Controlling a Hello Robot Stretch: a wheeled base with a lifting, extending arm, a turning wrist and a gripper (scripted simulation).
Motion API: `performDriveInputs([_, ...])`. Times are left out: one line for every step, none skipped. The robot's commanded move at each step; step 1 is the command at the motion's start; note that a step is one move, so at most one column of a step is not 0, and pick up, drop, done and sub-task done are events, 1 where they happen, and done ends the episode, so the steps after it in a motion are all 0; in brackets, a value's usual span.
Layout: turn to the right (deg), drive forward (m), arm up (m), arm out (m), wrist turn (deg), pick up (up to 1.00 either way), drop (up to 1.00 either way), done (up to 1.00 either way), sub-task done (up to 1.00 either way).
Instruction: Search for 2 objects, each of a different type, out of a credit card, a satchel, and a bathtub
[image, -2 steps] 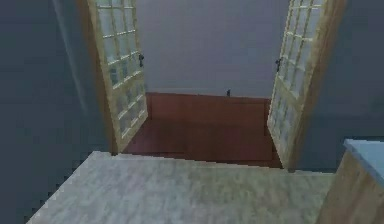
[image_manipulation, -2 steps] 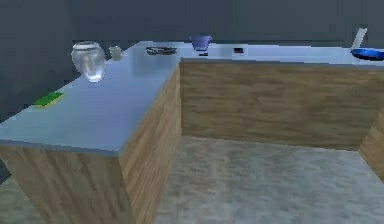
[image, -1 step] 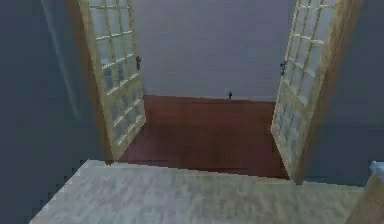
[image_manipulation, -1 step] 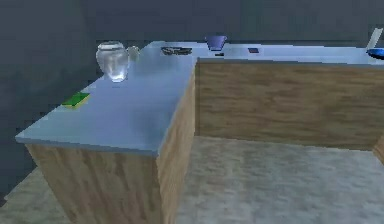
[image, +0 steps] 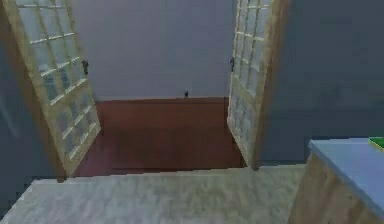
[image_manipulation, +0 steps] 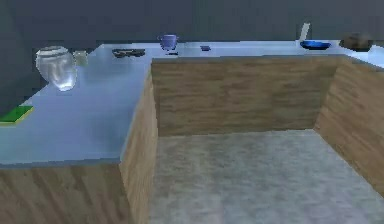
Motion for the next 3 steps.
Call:
performDriveInputs([0.0, 1.00, 0.00, 0.00, 0.0, 0.00, 0.00, 0.00, 0.00])
performDriveInputs([0.0, 1.00, 0.00, 0.00, 0.0, 0.00, 0.00, 0.00, 0.00])
performDriveInputs([6.0, 0.00, 0.00, 0.00, 0.0, 0.00, 0.00, 0.00, 0.00])
